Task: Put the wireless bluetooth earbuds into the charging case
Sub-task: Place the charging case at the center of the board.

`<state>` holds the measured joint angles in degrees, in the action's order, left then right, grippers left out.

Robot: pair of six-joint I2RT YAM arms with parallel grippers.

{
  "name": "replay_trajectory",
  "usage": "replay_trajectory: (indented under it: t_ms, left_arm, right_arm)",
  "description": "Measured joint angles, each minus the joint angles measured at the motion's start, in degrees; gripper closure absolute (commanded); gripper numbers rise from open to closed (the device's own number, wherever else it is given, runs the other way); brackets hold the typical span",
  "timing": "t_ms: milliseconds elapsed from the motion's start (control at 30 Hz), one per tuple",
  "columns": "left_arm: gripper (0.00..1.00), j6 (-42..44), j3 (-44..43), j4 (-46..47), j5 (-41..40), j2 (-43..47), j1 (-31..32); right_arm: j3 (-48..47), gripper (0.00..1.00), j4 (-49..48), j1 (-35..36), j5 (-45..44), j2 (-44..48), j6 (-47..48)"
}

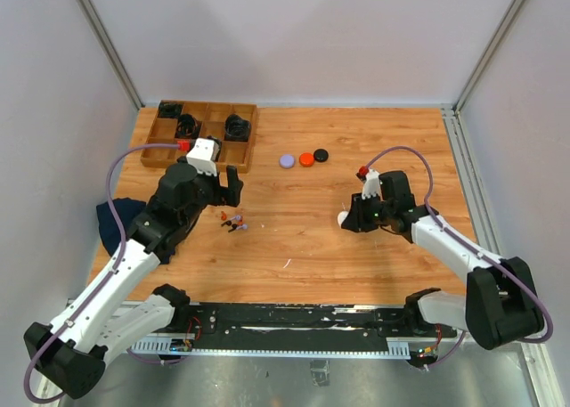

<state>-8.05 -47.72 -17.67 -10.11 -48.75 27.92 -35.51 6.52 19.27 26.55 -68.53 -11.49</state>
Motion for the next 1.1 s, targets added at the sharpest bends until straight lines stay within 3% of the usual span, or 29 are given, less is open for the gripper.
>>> replay_trajectory:
  t_ms: [333,433,633,1100]
  left_arm:
    - [0.04,1.18,3.48,0.44,-1.68,1.64,-0.74]
    - [0.04,0.98,3.50,1.07,-1.42,2.27,-2.73]
    - [0.04,0.48,3.61,1.36,-0.85,2.40,-5.38]
    - [0.04,0.33,3.93,1.49,-0.04,3.19,-5.62]
  right_arm:
    - [-4.35,0.85,11.15,-7.17,2.19,-13.07,1.99]
    - [-5.25,0.77,11.85,-8.63,4.50,-15.47,2.38]
    - [-5.97,0.60,12.94,-9.09,5.09,-16.26,2.67]
    - [-11.74,0.38,19.58,-9.49,-4.81,-12.11,4.24]
